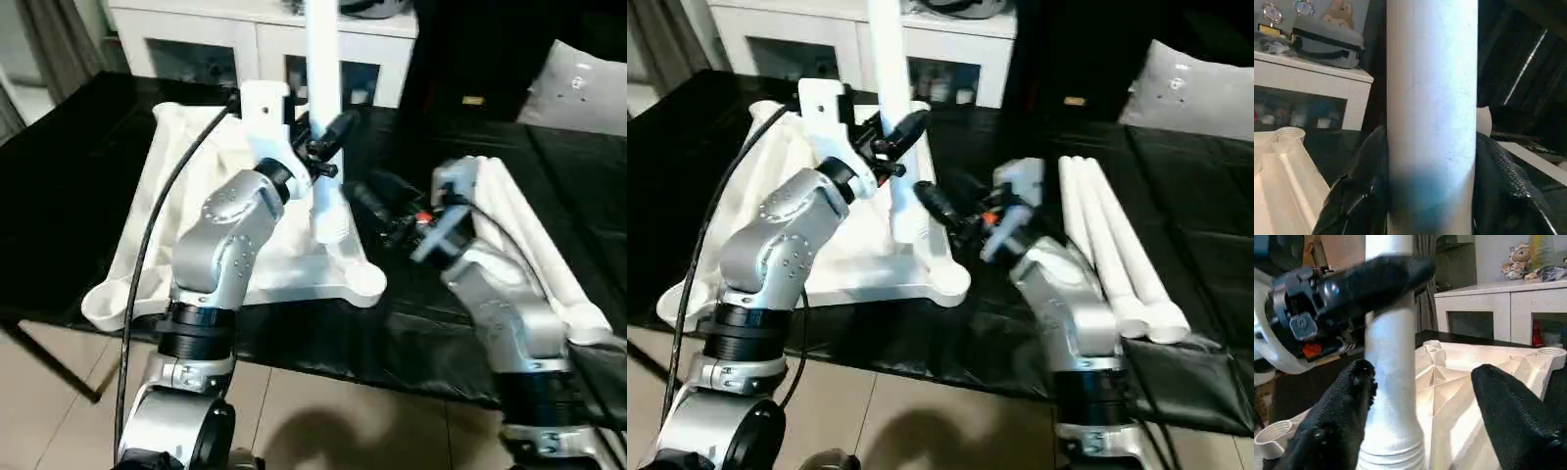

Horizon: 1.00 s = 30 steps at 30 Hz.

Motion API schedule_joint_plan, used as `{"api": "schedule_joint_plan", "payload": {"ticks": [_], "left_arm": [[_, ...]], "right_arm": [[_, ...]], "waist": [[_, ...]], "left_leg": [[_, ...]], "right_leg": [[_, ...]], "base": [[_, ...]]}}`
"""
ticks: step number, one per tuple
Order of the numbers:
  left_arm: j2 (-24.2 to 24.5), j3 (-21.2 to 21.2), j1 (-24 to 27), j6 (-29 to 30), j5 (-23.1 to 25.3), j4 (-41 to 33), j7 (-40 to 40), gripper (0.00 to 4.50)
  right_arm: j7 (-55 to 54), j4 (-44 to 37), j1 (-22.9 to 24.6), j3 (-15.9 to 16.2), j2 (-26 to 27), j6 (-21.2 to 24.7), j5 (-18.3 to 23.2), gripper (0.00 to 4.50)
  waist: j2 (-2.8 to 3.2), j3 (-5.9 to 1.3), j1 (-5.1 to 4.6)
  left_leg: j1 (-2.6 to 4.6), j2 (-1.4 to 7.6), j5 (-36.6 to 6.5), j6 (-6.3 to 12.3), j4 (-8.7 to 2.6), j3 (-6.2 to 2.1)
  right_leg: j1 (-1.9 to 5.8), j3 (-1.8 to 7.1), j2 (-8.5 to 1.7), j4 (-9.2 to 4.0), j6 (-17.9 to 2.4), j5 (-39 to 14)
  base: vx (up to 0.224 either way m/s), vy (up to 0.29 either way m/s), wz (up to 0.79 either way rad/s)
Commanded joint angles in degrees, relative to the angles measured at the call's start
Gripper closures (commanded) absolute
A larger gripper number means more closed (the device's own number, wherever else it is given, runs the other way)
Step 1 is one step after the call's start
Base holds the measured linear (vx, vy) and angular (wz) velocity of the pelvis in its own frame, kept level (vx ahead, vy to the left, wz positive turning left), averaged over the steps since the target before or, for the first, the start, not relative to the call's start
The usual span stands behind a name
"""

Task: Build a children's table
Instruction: Pick table leg

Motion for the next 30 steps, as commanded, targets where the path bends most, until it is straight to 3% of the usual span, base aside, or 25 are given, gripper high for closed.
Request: {"api": "schedule_joint_plan", "payload": {"ticks": [1,4,5,9,14,15,16,21,26,30], "left_arm": [[0.1,-0.3,-0.9,1.0,-0.8,-0.3,-1.3,2.62],[0.2,-0.4,-0.5,1.8,-1.6,-0.9,-2.6,2.62],[0.7,-0.7,-0.2,2.9,-2.9,-1.5,-4.6,2.62],[1.3,-0.2,0.0,5.1,-6.2,-2.2,-7.3,2.62],[1.5,1.5,-0.2,8.6,-11.8,-3.6,-10.7,2.62],[2.4,1.3,-0.2,9.7,-13.4,-4.4,-13.7,2.62],[2.4,1.3,-0.2,9.7,-13.4,-4.4,-13.7,2.62],[7.4,-2.5,-1.1,11.0,-15.9,-6.5,-26.0,2.62],[9.5,-5.4,-2.0,11.0,-15.2,-6.4,-30.1,2.62],[9.9,-7.3,-3.2,10.1,-14.6,-5.6,-33.4,2.62]], "right_arm": [[-0.5,-1.3,-1.0,-2.3,-1.7,3.6,2.1,0.77],[0.8,-1.3,-1.2,-2.8,-3.8,7.1,3.8,0.74],[2.7,-1.6,-1.4,-3.1,-6.3,11.6,6.3,0.72],[4.4,-1.0,-2.1,-3.4,-9.2,15.5,7.9,0.72],[7.5,-1.1,-2.4,-3.4,-10.9,15.9,9.2,0.72],[9.8,-1.6,-2.3,-3.3,-11.8,16.7,10.6,0.72],[9.8,-1.6,-2.3,-3.3,-11.8,16.7,10.6,0.72],[18.6,-4.2,-2.6,-0.6,-16.0,20.5,14.6,0.72],[22.9,-5.5,-3.1,2.3,-17.7,21.2,14.7,0.72],[23.5,-3.3,-5.3,5.8,-18.1,19.1,10.9,0.72]], "waist": [[-0.86,-4.12,0.03],[-0.92,-4.12,0.08],[-0.91,-4.08,0.16],[-0.98,-4.14,0.26],[-1.11,-4.17,0.26],[-1.5,-4.13,0.2],[-1.24,-4.13,0.32],[-1.29,-4.02,0.35],[-1.22,-3.95,0.29],[-1.17,-3.94,0.26]], "left_leg": [[1.07,1.43,-3.2,2.84,-3.17,0.16],[1.03,1.38,-3.0,2.92,-3.11,0.2],[1.08,1.23,-2.8,3.12,-3.09,0.18],[0.93,1.24,-2.6,3.0,-2.98,0.26],[0.88,1.34,-2.4,3.23,-2.86,0.36],[0.85,1.33,-2.4,3.46,-2.86,0.4],[0.87,1.34,-2.3,3.61,-2.92,0.37],[0.98,1.39,-2.6,4.19,-2.93,0.38],[0.98,1.52,-3.7,3.27,-3.02,0.41],[0.98,1.49,-4.2,2.28,-3.05,0.41]], "right_leg": [[2.78,2.05,-3.64,-3.89,-11.7,5.8],[2.88,2.04,-3.71,-3.91,-11.9,5.8],[3.08,2.02,-3.58,-3.98,-12.2,5.8],[3.01,2.0,-3.69,-3.89,-12.5,5.9],[2.94,1.98,-3.72,-3.8,-13.6,5.9],[2.97,1.95,-3.64,-3.84,-13.6,5.9],[2.96,1.94,-3.65,-3.73,-13.6,5.5],[2.84,1.95,-3.6,-3.85,-12.9,4.3],[2.71,1.99,-3.78,-3.91,-12.9,2.8],[2.7,1.98,-3.79,-3.92,-13.1,1.9]], "base": [[0.0,0.0,0.0],[0.0,0.0,0.0],[0.0,0.0,0.0],[0.0,0.0,0.0],[0.0,0.0,0.0],[0.0,0.0,0.0],[0.0,0.0,0.0],[0.0,0.0,0.0],[0.0,0.0,0.0],[0.0,0.0,0.0]]}}
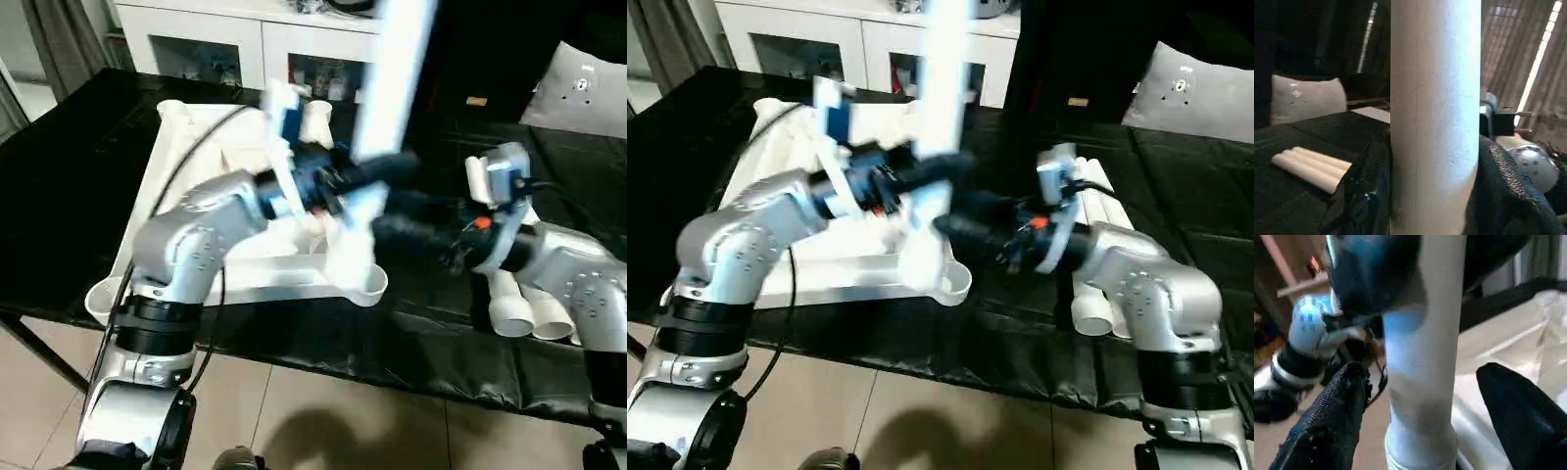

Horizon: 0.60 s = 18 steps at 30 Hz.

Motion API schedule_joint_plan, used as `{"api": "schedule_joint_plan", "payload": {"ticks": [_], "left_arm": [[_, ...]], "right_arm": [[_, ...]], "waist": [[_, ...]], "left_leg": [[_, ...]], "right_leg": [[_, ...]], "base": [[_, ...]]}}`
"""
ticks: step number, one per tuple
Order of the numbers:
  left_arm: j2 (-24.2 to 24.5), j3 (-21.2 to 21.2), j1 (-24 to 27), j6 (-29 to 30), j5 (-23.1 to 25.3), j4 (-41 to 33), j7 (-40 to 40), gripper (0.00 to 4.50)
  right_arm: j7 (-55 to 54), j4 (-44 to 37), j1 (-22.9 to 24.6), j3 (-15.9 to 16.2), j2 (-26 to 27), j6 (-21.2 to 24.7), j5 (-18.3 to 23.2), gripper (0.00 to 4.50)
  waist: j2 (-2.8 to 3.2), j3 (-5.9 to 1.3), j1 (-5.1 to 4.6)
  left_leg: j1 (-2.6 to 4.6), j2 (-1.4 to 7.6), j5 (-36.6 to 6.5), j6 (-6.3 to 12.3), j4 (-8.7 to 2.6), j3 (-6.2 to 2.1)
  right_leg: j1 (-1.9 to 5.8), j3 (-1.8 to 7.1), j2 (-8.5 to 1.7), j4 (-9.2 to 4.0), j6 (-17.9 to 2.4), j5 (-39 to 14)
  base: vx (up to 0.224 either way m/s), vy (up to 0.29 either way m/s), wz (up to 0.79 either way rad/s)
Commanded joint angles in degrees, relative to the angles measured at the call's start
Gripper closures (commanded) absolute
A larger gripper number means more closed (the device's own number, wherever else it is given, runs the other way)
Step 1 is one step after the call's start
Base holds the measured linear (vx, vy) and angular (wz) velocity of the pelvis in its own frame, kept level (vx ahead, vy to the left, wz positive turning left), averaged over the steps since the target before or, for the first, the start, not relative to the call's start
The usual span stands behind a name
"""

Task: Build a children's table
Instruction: Pick table leg

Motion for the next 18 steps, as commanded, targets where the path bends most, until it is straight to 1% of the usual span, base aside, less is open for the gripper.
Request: {"api": "schedule_joint_plan", "payload": {"ticks": [1,3,4,9,10,12,14,18], "left_arm": [[0.1,-1.1,-2.0,-0.5,0.6,-0.6,-1.5,2.62],[0.3,-1.8,-2.1,-1.3,1.0,-0.4,-2.0,2.62],[0.3,-1.9,-2.2,-1.5,1.2,-0.2,-2.1,2.62],[-0.1,-2.4,-2.3,-2.8,2.2,0.7,-1.6,2.62],[-0.2,-2.6,-2.2,-2.9,2.4,0.6,-1.6,2.62],[-0.3,-2.7,-2.2,-3.2,2.6,0.7,-1.5,2.62],[-0.6,-2.8,-2.0,-3.5,2.8,0.7,-1.2,2.62],[-0.9,-2.9,-1.8,-4.0,3.2,1.0,-1.0,2.62]], "right_arm": [[0.3,0.8,-1.6,1.2,-0.7,-1.2,-1.9,0.72],[0.4,1.0,-1.9,1.8,-0.7,-1.4,-2.2,0.72],[0.4,1.0,-1.9,2.1,-0.6,-1.5,-2.5,0.72],[-0.2,2.0,-2.3,3.5,0.2,-2.2,-3.6,0.72],[-0.3,2.2,-2.3,3.7,0.4,-2.2,-3.9,1.09],[-0.2,2.5,-2.4,4.0,0.7,-2.3,-4.0,1.15],[-0.4,2.7,-2.4,4.0,1.1,-2.1,-3.8,1.44],[-0.5,3.0,-2.4,3.6,1.8,-2.0,-3.2,1.74]], "waist": [[-0.99,-4.06,0.15],[-1.08,-4.03,0.21],[-0.98,-4.1,0.21],[-1.07,-4.26,0.22],[-1.07,-4.24,0.19],[-1.1,-4.26,0.21],[-1.06,-4.28,0.18],[-1.1,-4.28,0.21]], "left_leg": [[1.06,1.42,-4.7,1.53,-3.11,0.33],[1.04,1.44,-4.6,1.52,-3.11,0.33],[1.04,1.44,-4.3,1.64,-3.05,0.33],[0.99,1.39,-3.4,2.13,-2.92,0.32],[0.98,1.39,-3.4,2.24,-2.95,0.31],[1.0,1.39,-3.7,2.32,-2.93,0.33],[0.98,1.43,-3.5,2.43,-2.93,0.29],[0.97,1.43,-3.8,2.4,-2.91,0.29]], "right_leg": [[2.88,1.97,-3.79,-4.27,-13.0,1.2],[2.89,2.01,-3.76,-4.26,-12.9,1.4],[2.92,2.03,-3.78,-4.17,-12.9,1.9],[3.03,1.98,-3.71,-3.95,-13.2,4.1],[3.03,1.95,-3.68,-3.95,-13.3,4.2],[3.02,1.95,-3.73,-3.95,-13.5,4.1],[3.03,1.95,-3.7,-3.84,-13.6,4.6],[3.07,1.95,-3.75,-3.88,-13.6,4.3]], "base": [[0.0,0.0,0.0],[0.0,0.0,0.0],[0.0,0.0,0.0],[0.0,0.0,0.0],[0.0,0.0,0.0],[0.0,0.0,0.0],[0.0,0.0,0.0],[0.0,0.0,0.0]]}}
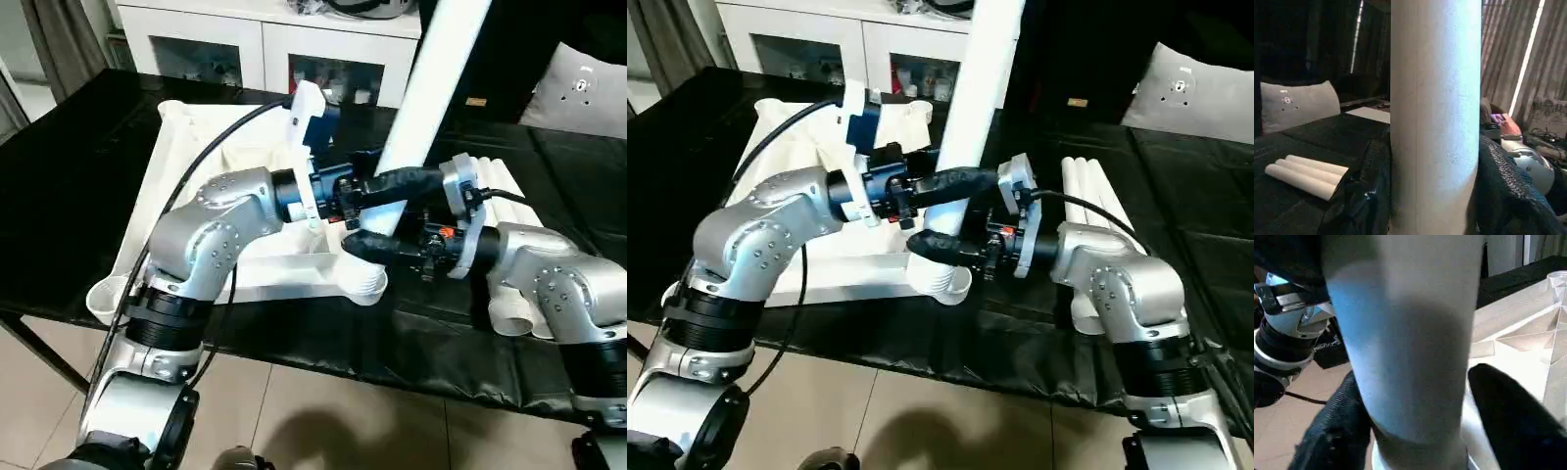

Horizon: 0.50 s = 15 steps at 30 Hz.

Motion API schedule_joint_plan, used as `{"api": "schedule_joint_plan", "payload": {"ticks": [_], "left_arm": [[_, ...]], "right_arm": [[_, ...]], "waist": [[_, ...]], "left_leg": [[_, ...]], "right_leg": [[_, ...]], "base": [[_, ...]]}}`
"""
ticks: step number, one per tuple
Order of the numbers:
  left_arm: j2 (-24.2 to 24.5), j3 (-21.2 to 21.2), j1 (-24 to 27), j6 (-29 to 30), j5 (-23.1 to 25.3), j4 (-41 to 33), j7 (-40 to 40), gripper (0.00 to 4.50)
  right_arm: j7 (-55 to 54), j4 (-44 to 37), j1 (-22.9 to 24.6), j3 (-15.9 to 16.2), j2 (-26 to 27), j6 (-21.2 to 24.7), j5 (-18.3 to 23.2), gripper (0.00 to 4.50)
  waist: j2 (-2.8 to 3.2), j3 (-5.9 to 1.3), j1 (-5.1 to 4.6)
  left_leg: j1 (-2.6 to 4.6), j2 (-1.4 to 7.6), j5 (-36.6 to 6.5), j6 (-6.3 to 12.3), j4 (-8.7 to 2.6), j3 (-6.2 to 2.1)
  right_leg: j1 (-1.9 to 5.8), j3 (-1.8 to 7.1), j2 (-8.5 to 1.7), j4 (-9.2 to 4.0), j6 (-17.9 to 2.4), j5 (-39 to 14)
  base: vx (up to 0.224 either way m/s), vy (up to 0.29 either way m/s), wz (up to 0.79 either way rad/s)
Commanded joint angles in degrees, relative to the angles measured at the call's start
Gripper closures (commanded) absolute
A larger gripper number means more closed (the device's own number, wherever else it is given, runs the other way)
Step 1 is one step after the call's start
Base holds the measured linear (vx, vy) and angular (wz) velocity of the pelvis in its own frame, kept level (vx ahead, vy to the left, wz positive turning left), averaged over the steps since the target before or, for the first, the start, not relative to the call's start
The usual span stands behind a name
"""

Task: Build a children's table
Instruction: Pick table leg

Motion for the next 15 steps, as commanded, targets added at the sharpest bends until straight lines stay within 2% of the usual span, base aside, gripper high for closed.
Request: {"api": "schedule_joint_plan", "payload": {"ticks": [1,4,5,15], "left_arm": [[-0.3,-0.5,-0.6,-0.8,0.7,0.0,0.1,2.62],[-0.5,-0.8,-0.3,-1.2,1.0,0.0,0.2,2.62],[-0.6,-0.8,-0.2,-1.2,1.1,0.0,0.3,2.62],[-0.8,-0.6,-0.2,-1.9,1.6,0.6,0.5,2.62]], "right_arm": [[-0.3,0.5,-1.2,-0.5,0.1,-0.2,0.4,1.87],[-0.2,0.6,-1.4,-0.8,0.6,-0.1,0.9,2.06],[-0.1,0.6,-1.3,-0.9,0.6,0.0,1.1,2.31],[-0.1,0.5,-1.0,-1.1,0.4,-0.3,0.9,2.54]], "waist": [[-1.0,-4.26,0.2],[-0.96,-4.27,0.23],[-0.87,-4.31,0.21],[-0.9,-4.37,0.23]], "left_leg": [[1.04,1.43,-3.9,2.3,-2.97,0.3],[1.02,1.44,-3.9,2.35,-2.97,0.28],[1.02,1.46,-3.9,2.23,-2.96,0.25],[1.04,1.43,-3.6,2.32,-2.89,0.25]], "right_leg": [[3.01,1.96,-3.71,-3.94,-13.5,4.0],[3.05,1.95,-3.72,-3.93,-13.6,4.3],[3.06,1.93,-3.72,-3.88,-13.6,4.4],[3.07,1.92,-3.68,-3.77,-13.9,5.4]], "base": [[0.0,0.0,0.0],[0.0,0.0,0.0],[0.0,0.0,0.0],[0.0,0.0,0.0]]}}
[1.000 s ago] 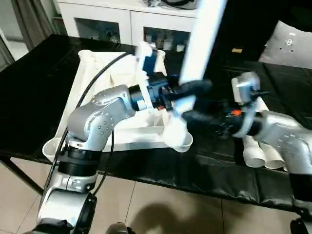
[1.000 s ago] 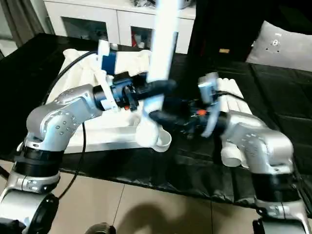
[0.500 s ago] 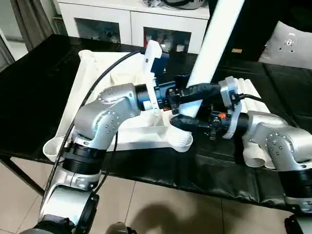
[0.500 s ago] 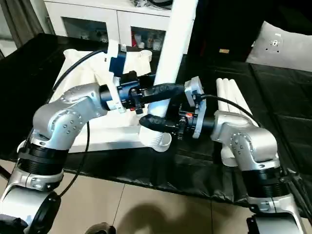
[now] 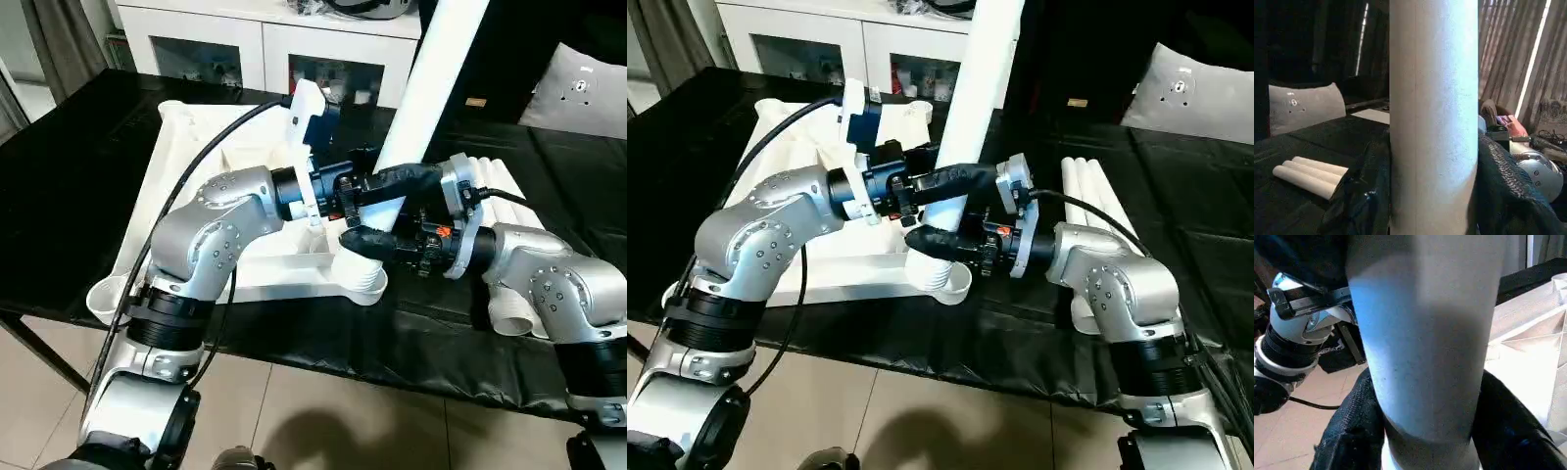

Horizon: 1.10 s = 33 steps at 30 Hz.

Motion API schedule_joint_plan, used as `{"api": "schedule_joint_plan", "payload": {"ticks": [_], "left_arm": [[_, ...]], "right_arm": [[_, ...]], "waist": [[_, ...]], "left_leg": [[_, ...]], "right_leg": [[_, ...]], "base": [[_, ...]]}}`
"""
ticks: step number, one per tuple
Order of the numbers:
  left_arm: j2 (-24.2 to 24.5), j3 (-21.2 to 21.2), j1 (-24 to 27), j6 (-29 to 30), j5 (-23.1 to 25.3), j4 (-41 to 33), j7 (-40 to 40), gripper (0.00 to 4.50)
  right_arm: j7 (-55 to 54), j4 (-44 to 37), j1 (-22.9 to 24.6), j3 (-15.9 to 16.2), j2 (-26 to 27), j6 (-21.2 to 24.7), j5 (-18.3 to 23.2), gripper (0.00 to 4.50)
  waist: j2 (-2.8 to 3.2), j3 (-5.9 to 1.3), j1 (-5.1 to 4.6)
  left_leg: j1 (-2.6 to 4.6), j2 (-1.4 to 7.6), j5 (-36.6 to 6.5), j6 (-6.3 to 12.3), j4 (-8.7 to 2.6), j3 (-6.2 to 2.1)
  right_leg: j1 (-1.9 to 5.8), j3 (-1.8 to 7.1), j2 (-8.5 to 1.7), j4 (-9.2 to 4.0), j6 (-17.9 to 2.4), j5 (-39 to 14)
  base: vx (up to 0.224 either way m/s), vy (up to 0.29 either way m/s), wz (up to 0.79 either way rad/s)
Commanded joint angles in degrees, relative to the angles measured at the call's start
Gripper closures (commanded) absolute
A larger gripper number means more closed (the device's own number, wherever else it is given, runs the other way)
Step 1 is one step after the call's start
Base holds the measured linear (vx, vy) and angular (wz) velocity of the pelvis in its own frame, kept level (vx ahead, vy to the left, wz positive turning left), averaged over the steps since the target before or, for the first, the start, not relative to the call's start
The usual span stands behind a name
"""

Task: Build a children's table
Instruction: Pick table leg

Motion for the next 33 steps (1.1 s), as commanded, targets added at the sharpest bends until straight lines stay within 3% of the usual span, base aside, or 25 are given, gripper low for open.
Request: {"api": "schedule_joint_plan", "payload": {"ticks": [1,7,14,17,18,20,24,31,33], "left_arm": [[-0.1,-0.7,-0.3,-0.8,1.0,0.2,-0.1,2.62],[0.1,-0.7,-0.2,-1.0,1.3,0.5,-0.1,2.63],[-0.1,-0.8,-0.2,-1.2,1.4,0.7,-0.1,2.63],[-0.1,-0.8,-0.1,-1.3,1.4,0.7,0.0,2.63],[-0.1,-0.8,-0.2,-1.3,1.5,0.9,0.0,2.63],[-0.3,-0.8,-0.3,-1.4,1.6,1.1,0.0,2.63],[-0.4,-0.7,-0.5,-1.4,1.5,1.2,0.0,2.63],[-0.4,-0.8,-0.6,-1.3,1.6,1.2,-0.2,2.63],[-0.5,-0.8,-0.5,-1.3,1.6,1.1,-0.2,2.63]], "right_arm": [[-0.1,0.2,-1.0,-1.2,-0.2,0.7,0.9,1.99],[-0.3,0.9,-1.8,-2.6,0.0,1.6,2.2,1.42],[0.9,0.2,-1.1,-2.0,-0.7,2.0,2.3,1.29],[0.8,-0.1,-0.7,-1.2,-0.9,1.9,1.8,1.68],[0.9,-0.1,-0.6,-0.9,-1.0,1.9,1.5,1.75],[1.1,-0.1,-0.3,-0.3,-1.3,1.7,0.9,1.94],[-0.1,0.3,0.0,0.3,-1.3,0.6,-0.7,2.01],[-0.2,0.3,-0.3,-0.4,-0.8,0.9,0.4,2.01],[0.3,0.3,-0.2,-0.6,-0.7,1.4,0.9,2.28]], "waist": [[-0.9,-4.38,0.24],[-0.89,-4.43,0.25],[-0.91,-4.46,0.27],[-0.93,-4.42,0.28],[-0.65,-4.44,0.34],[-0.83,-4.44,0.3],[-0.63,-4.43,0.27],[-0.64,-4.47,0.28],[-0.64,-4.46,0.27]], "left_leg": [[1.05,1.41,-3.6,2.36,-2.91,0.26],[1.04,1.39,-3.5,2.51,-2.86,0.27],[1.03,1.39,-3.3,2.66,-2.81,0.28],[1.01,1.38,-3.4,2.62,-2.82,0.29],[1.02,1.4,-3.3,2.56,-2.81,0.25],[1.0,1.37,-3.3,2.41,-2.83,0.25],[1.06,1.42,-3.8,2.11,-2.84,0.24],[1.09,1.4,-3.8,2.29,-2.83,0.21],[1.08,1.42,-3.9,2.31,-2.83,0.22]], "right_leg": [[3.09,1.93,-3.72,-3.81,-13.9,5.4],[3.12,1.95,-3.68,-3.76,-14.0,5.5],[3.15,1.89,-3.7,-3.73,-14.2,5.8],[3.15,1.9,-3.71,-3.76,-14.2,5.7],[3.14,1.9,-3.74,-3.71,-14.2,5.7],[3.19,1.89,-3.67,-3.76,-14.1,5.8],[3.09,1.9,-3.69,-3.82,-14.2,5.6],[3.17,1.9,-3.69,-3.75,-14.4,6.0],[3.15,1.9,-3.67,-3.75,-14.5,6.1]], "base": [[0.0,0.0,0.0],[0.0,0.0,0.0],[0.0,0.0,0.0],[0.0,0.0,0.0],[0.0,0.0,0.0],[0.0,0.0,0.0],[0.0,0.0,0.0],[0.0,0.0,0.0],[0.0,0.0,0.0]]}}
